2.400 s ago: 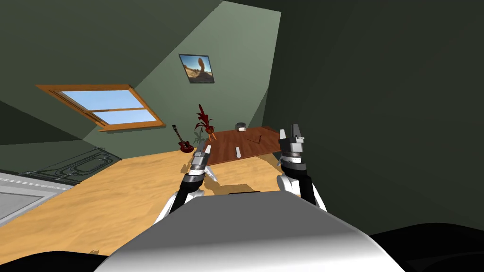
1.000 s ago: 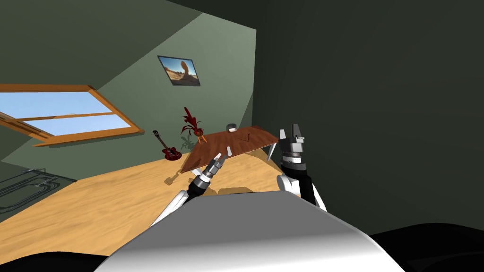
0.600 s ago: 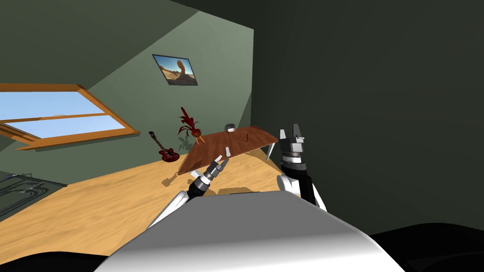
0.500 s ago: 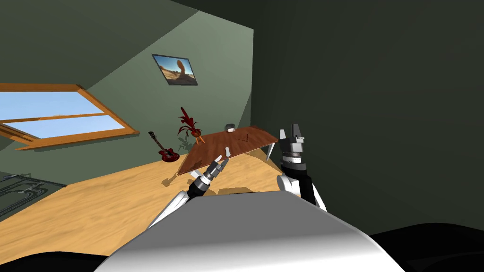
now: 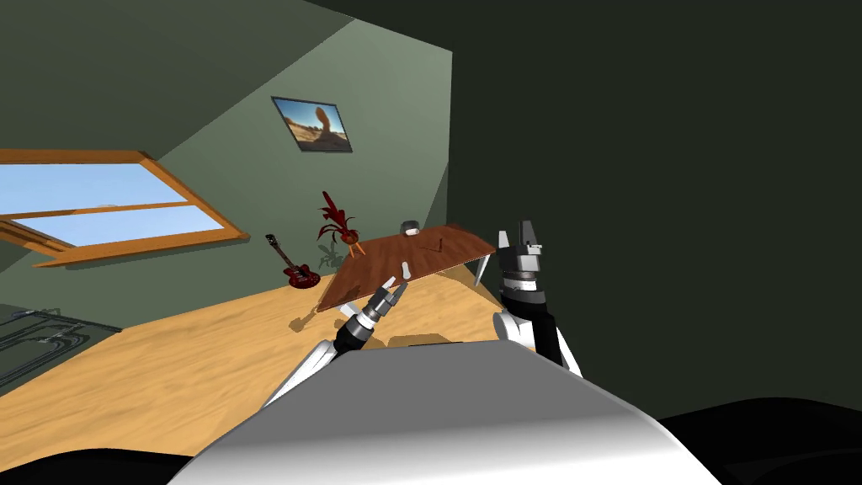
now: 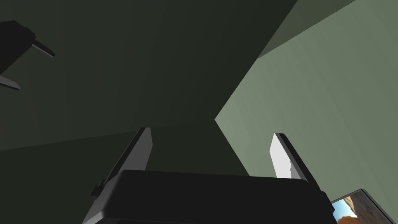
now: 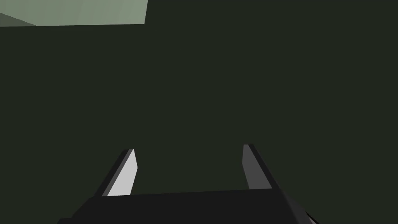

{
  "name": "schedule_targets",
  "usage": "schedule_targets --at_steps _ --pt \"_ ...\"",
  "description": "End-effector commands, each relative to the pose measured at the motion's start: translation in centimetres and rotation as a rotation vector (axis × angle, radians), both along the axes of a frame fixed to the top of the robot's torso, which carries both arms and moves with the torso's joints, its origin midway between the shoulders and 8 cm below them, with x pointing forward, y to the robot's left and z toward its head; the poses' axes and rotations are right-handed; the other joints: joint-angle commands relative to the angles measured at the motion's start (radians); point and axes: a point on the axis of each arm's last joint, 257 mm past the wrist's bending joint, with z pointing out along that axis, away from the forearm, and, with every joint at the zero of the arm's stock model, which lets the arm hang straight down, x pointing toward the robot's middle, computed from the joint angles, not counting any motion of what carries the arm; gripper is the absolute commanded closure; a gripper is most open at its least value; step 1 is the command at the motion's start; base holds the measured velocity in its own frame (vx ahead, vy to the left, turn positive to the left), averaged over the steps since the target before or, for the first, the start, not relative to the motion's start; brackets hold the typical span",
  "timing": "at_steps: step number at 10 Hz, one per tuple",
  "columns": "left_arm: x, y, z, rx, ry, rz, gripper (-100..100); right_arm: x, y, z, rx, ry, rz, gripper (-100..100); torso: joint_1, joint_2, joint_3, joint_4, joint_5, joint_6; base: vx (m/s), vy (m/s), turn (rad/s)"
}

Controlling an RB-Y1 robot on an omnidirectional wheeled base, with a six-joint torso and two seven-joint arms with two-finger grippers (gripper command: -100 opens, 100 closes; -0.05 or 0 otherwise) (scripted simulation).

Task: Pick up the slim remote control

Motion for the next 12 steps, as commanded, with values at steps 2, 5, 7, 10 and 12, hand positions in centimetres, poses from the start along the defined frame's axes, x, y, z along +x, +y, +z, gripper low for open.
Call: schedule_targets --at_steps 2,5,7,10,12 --pt "-0.5 0.9 -2.2 0.113 0.012 0.008 -100 0.0 0.0 0.0 0.000 0.000 0.000 0 -0.001 -0.001 -0.001 0.000 0.000 0.001 0.042 -0.021 -0.126" --pt "-1.4 2.2 -5.0 0.256 0.028 0.014 -100 0.0 0.0 0.0 0.000 0.000 0.000 0 -0.003 -0.005 -0.003 -0.001 -0.001 0.000 0.068 -0.030 -0.118" --pt "-2.2 3.5 -7.3 0.375 0.042 0.013 -100 0.0 0.0 0.0 0.000 0.000 0.000 0 -0.002 -0.005 -0.003 -0.001 -0.001 0.000 0.077 -0.029 -0.155" --pt "-3.9 6.1 -11.4 0.573 0.069 0.000 -100 0.0 0.0 0.0 0.000 0.000 0.000 0 -0.003 -0.006 -0.004 -0.001 0.000 0.000 0.088 -0.031 -0.194" --pt "-5.5 8.2 -14.2 0.711 0.092 -0.018 -100 0.0 0.0 0.0 0.000 0.000 0.000 0 -0.002 -0.007 -0.004 -0.002 -0.001 0.000 0.104 -0.006 -0.265"
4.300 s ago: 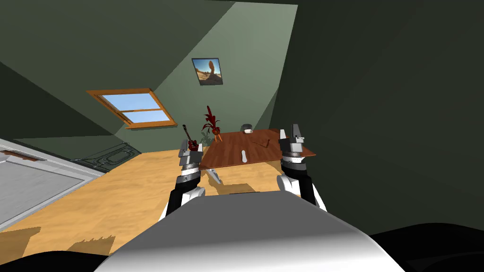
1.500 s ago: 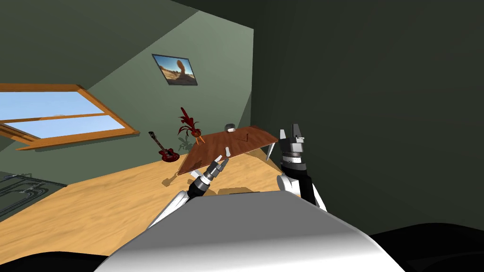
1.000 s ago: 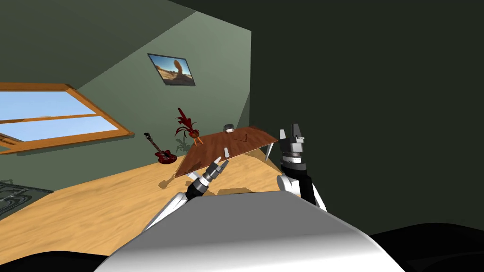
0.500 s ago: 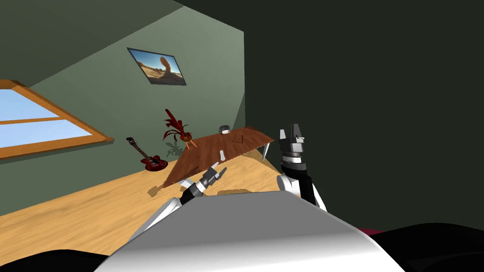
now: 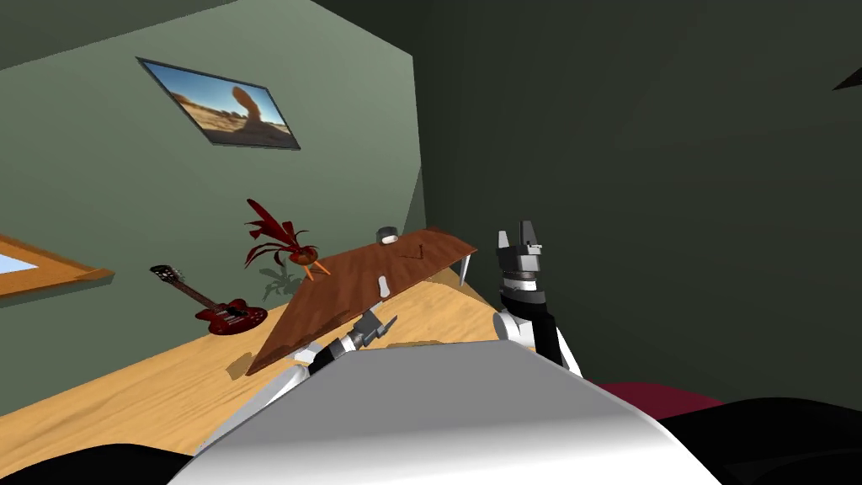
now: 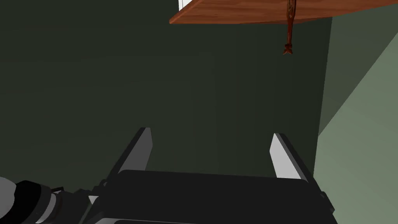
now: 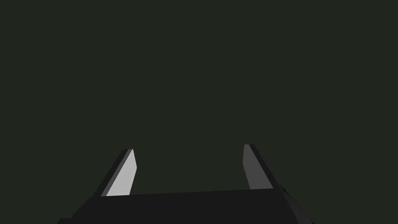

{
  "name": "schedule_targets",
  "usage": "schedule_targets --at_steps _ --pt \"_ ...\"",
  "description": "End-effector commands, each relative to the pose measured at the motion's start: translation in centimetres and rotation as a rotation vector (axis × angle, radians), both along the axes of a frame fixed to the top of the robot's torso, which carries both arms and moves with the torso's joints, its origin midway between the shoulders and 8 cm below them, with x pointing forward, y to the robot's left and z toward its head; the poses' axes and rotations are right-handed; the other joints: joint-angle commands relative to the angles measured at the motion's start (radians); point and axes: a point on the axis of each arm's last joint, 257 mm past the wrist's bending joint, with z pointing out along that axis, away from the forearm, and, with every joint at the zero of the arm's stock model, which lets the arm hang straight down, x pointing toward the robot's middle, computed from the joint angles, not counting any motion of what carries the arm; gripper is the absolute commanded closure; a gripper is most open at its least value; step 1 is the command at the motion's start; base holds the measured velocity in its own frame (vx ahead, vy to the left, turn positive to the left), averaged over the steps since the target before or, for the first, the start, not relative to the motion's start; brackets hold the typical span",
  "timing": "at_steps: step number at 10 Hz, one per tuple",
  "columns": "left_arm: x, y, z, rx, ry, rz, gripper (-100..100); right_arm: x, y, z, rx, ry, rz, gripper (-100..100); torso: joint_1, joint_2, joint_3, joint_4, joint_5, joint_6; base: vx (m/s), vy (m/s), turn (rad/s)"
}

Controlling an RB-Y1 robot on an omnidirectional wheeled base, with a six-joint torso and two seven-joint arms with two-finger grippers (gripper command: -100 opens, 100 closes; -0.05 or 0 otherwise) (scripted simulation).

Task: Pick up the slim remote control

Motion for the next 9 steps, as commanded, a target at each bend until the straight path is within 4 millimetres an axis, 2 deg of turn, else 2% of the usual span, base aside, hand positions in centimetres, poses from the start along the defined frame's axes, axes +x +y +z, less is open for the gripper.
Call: schedule_targets --at_steps 1,2,5,6,7,8,9 --pt "-1.5 2.3 -2.1 0.122 0.023 -0.017 -100 0.0 0.0 0.0 0.000 0.000 0.000 0 0.000 0.000 0.000 0.000 0.000 0.000 0.094 -0.006 -0.288" --pt "-1.5 2.3 -2.2 0.130 0.021 -0.021 -100 0.0 0.0 0.0 0.000 0.000 0.000 0 0.000 0.000 0.000 0.000 0.000 0.000 0.072 -0.005 -0.096" --pt "-4.9 6.5 -6.7 0.345 0.080 -0.068 -100 0.0 0.0 0.0 0.000 0.000 0.000 0 -0.001 0.001 0.001 0.000 0.000 0.000 0.091 -0.010 -0.315" --pt "-4.9 6.5 -6.8 0.355 0.078 -0.073 -100 0.0 0.0 0.0 0.000 0.000 0.000 0 0.000 0.001 0.000 0.000 0.000 0.000 0.068 0.023 -0.092" --pt "-6.3 8.0 -8.3 0.428 0.100 -0.096 -100 0.0 0.0 0.0 0.000 0.000 0.000 0 0.000 0.002 0.001 0.000 0.000 -0.001 0.064 0.004 -0.156" --pt "-7.7 9.6 -9.7 0.495 0.125 -0.118 -100 0.0 0.0 0.0 0.000 0.000 0.000 0 0.000 0.002 0.001 0.001 0.000 0.000 0.083 0.018 -0.442" --pt "-7.7 9.6 -9.7 0.500 0.124 -0.121 -100 0.0 0.0 0.0 0.000 0.000 0.000 0 0.001 0.002 0.001 0.000 0.000 0.000 0.067 0.024 -0.164"
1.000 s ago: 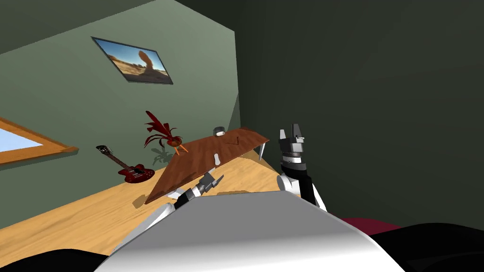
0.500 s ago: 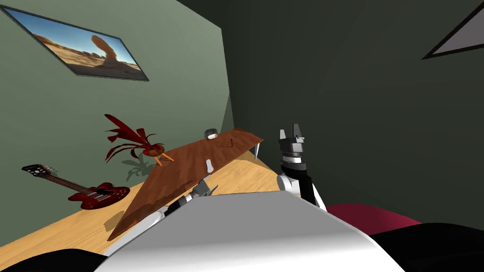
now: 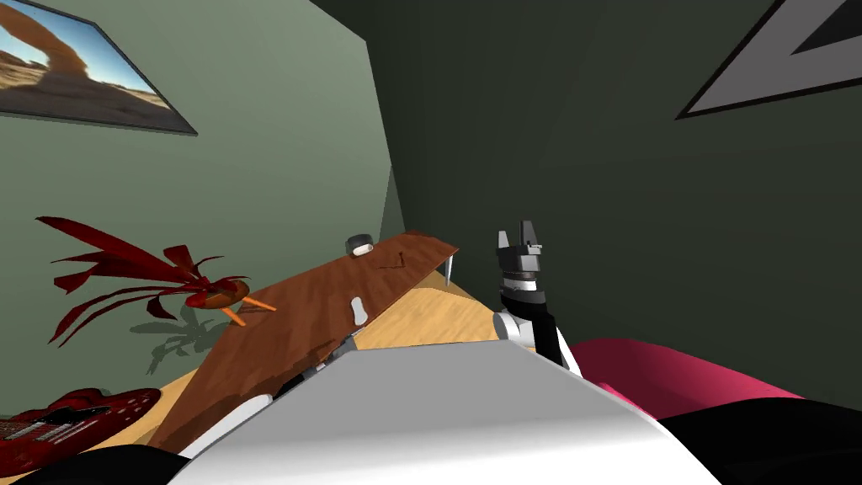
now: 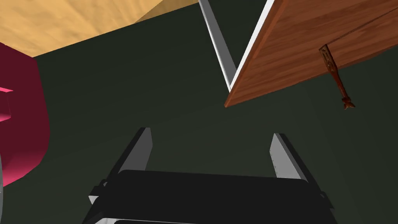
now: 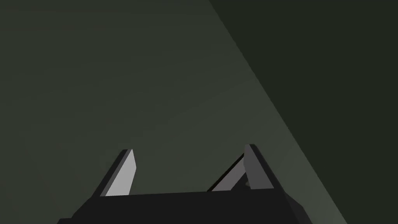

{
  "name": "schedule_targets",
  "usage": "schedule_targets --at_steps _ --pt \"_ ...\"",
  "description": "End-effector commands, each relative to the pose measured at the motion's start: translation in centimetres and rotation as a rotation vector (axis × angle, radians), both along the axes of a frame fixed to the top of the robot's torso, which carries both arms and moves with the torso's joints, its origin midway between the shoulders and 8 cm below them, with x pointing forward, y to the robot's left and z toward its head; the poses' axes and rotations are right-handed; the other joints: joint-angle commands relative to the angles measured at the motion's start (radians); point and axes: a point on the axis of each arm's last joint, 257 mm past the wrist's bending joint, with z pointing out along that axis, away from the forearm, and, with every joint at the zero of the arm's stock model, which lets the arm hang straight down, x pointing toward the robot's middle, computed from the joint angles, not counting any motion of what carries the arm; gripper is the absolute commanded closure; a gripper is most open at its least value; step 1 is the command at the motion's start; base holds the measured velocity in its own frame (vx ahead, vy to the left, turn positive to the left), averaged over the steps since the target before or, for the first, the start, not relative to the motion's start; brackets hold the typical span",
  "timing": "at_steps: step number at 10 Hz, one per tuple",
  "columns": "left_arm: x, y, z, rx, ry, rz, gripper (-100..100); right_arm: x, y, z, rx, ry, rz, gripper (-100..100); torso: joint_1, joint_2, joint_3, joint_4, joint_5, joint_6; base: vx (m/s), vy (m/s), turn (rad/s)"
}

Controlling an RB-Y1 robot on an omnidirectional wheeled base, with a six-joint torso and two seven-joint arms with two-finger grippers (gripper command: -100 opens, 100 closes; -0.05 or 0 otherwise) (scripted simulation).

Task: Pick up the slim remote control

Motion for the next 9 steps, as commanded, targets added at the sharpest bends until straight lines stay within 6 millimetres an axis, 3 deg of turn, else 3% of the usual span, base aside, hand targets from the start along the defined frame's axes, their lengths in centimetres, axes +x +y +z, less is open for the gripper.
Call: schedule_targets --at_steps 1,7,8,9 --pt "-1.9 1.9 -1.7 0.085 0.032 -0.028 -100 0.0 0.0 0.0 0.000 0.000 0.000 0 0.000 0.000 0.000 0.000 0.000 0.000 0.074 0.005 -0.263" --pt "-13.2 11.8 -8.0 0.435 0.237 -0.201 -100 0.0 0.0 0.0 0.000 0.000 0.000 0 0.001 -0.002 -0.001 0.000 0.000 0.000 0.094 0.040 -0.429" --pt "-13.2 11.8 -8.0 0.436 0.237 -0.202 -100 0.0 0.0 0.0 0.000 0.000 0.000 0 0.000 -0.002 -0.001 0.000 0.000 0.001 0.052 0.033 -0.216" --pt "-15.3 13.3 -8.6 0.479 0.274 -0.232 -100 0.0 0.0 0.0 0.000 0.000 0.000 0 -0.001 0.000 0.000 0.000 0.000 0.000 0.047 0.030 -0.284"
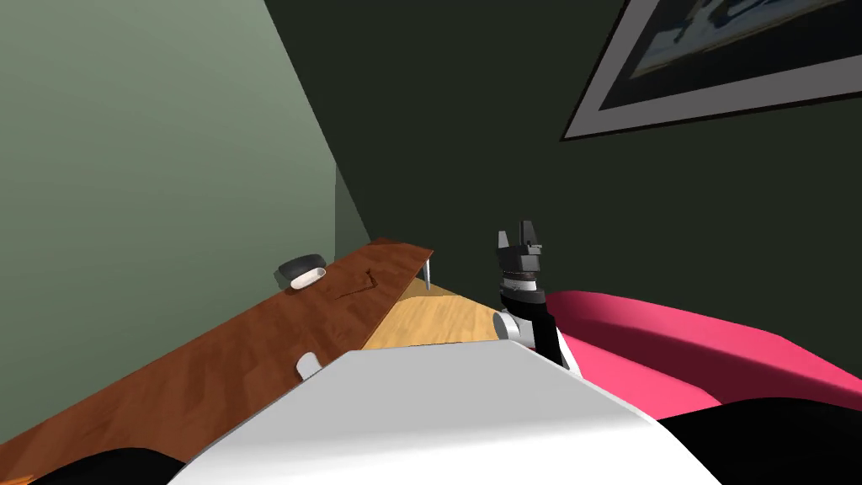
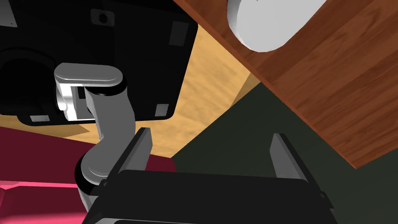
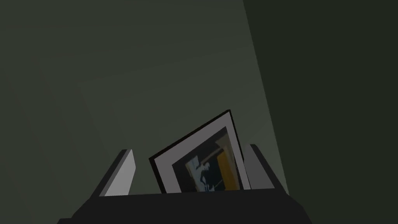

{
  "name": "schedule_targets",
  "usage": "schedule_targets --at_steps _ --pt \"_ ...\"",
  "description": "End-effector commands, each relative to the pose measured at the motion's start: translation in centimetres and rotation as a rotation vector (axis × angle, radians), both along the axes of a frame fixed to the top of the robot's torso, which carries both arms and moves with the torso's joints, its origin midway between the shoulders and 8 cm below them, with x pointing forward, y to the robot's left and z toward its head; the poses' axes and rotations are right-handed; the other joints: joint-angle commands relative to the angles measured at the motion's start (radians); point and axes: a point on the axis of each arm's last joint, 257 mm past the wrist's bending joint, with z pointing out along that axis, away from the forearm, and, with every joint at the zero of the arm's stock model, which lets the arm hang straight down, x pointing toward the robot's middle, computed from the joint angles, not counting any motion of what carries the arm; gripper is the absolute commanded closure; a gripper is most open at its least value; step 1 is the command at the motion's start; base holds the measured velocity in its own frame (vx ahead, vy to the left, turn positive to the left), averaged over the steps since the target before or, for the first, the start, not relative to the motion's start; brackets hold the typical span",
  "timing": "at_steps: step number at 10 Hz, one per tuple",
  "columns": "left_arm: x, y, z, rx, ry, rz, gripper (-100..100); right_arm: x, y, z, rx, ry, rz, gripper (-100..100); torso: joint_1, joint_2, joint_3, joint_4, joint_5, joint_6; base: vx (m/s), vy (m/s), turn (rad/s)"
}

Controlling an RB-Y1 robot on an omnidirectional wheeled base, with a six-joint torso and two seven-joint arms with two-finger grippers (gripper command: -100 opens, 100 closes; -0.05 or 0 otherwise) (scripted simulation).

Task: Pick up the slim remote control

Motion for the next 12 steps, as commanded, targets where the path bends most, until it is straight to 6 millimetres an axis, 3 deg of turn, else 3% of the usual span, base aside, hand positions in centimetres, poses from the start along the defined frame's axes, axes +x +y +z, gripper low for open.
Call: schedule_targets --at_steps 1,2,3,5,6,9,12 --pt "-3.2 2.0 -0.6 0.063 0.059 -0.040 -100 0.0 0.0 0.0 0.000 0.000 0.000 0 0.000 0.000 0.000 0.000 0.000 0.000 0.066 0.040 -0.480" --pt "-5.3 3.3 -1.0 0.099 0.099 -0.064 -100 0.0 0.0 0.0 0.000 0.000 0.000 0 0.001 -0.001 0.000 0.000 0.000 0.000 0.070 0.049 -0.548" --pt "-5.3 3.3 -1.0 0.099 0.099 -0.064 -100 0.0 0.0 0.0 0.000 0.000 0.000 0 0.001 -0.001 -0.001 0.000 0.000 0.000 0.044 0.052 -0.086" --pt "-9.3 5.6 -1.7 0.156 0.176 -0.107 -100 0.0 0.0 0.0 0.000 0.000 0.000 0 0.000 0.000 0.000 0.000 0.000 0.000 0.041 0.039 -0.313" --pt "-9.3 5.6 -1.7 0.156 0.176 -0.107 -100 0.0 0.0 0.0 0.000 0.000 0.000 0 0.000 0.000 0.000 0.000 0.000 0.000 0.028 0.038 -0.156" --pt "-15.0 7.9 -2.3 0.210 0.282 -0.156 -100 0.0 0.0 0.0 0.000 0.000 0.000 0 -0.001 0.000 0.000 0.000 0.000 0.000 0.035 0.041 -0.342" --pt "-19.6 9.0 -2.6 0.234 0.366 -0.189 -100 0.0 0.0 0.0 0.000 0.000 0.000 0 0.000 0.001 0.000 0.000 0.000 -0.001 0.032 0.053 -0.299"
